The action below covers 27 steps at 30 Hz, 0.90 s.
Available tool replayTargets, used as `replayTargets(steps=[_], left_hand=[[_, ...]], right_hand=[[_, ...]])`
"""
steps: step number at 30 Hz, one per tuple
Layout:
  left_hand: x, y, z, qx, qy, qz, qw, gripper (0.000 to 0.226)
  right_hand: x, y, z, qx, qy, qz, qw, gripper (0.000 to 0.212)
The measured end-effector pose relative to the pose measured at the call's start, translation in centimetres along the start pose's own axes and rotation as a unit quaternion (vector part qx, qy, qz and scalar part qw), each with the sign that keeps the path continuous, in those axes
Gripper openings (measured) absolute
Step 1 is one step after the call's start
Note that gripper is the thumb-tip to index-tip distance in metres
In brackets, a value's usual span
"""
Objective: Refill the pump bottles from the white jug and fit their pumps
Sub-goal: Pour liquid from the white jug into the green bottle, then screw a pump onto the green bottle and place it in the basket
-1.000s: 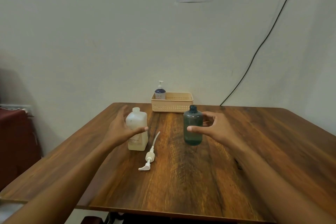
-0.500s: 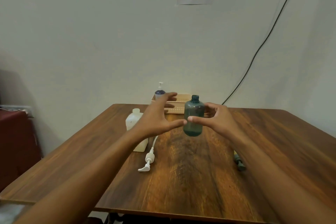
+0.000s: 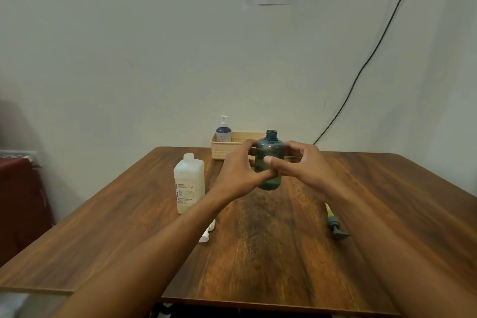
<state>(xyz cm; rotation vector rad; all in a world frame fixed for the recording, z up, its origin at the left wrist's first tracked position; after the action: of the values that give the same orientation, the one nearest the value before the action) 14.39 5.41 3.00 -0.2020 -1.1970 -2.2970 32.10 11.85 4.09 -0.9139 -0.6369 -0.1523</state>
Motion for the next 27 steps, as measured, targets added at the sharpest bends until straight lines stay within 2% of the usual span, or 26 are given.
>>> replayTargets(steps=[3,5,7,9,10,14,16,19,23,25,27], left_hand=[[0.3,-0.1,-0.2,0.006,0.008,0.003,1.000,0.079],[0.6,-0.3,-0.3,0.015,0.012,-0.004,1.000,0.082],[1.0,-0.6,-0.3,0.017,0.013,-0.012,1.000,0.083],[1.3,-0.8,-0.3,0.019,0.014,-0.020,1.000,0.083],[1.4,-0.9,-0.4,0.020,0.014,-0.023,0.999,0.083],[1.5,-0.9,-0.4,0.019,0.018,-0.027,0.999,0.083],[1.4,-0.9,-0.5,0.019,0.020,-0.032,0.999,0.082],[1.1,-0.9,-0.7,0.018,0.020,-0.035,0.999,0.083],[1.0,-0.9,-0.9,0.018,0.017,-0.032,0.999,0.081],[1.2,-0.9,-1.0,0.019,0.018,-0.031,0.999,0.081],[1.3,-0.9,-1.1,0.020,0.018,-0.032,0.999,0.081]], right_hand=[[1.5,0.7,-0.5,0.012,-0.022,-0.046,0.999,0.056],[3.0,2.1,-1.0,0.031,-0.007,-0.131,0.991,0.059],[4.4,4.0,-1.7,0.064,-0.019,-0.228,0.971,0.051],[5.8,6.5,-2.4,0.084,-0.081,-0.311,0.943,0.034],[6.5,7.6,-3.0,0.095,-0.122,-0.351,0.923,0.033],[7.9,11.5,-5.5,0.127,-0.239,-0.453,0.850,0.056],[7.5,12.9,-6.4,0.141,-0.275,-0.456,0.835,0.051],[6.6,14.2,-7.2,0.161,-0.286,-0.445,0.833,0.045],[6.2,14.3,-7.0,0.181,-0.253,-0.448,0.838,0.040],[6.3,13.0,-6.5,0.199,-0.218,-0.418,0.859,0.035],[6.7,11.5,-5.9,0.213,-0.161,-0.358,0.895,0.036]])
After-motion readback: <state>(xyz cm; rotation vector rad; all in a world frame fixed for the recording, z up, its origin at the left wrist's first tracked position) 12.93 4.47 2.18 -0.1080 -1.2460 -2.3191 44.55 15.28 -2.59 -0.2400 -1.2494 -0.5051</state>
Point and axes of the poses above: each hand's wrist, its own z-axis towards the middle knuckle, its own x-axis out of the back of the hand, y = z × x, the point moved 3 cm from there along z, towards the middle knuckle, and after that the axes turned 11 degrees about -z, right-handed, at the moved point
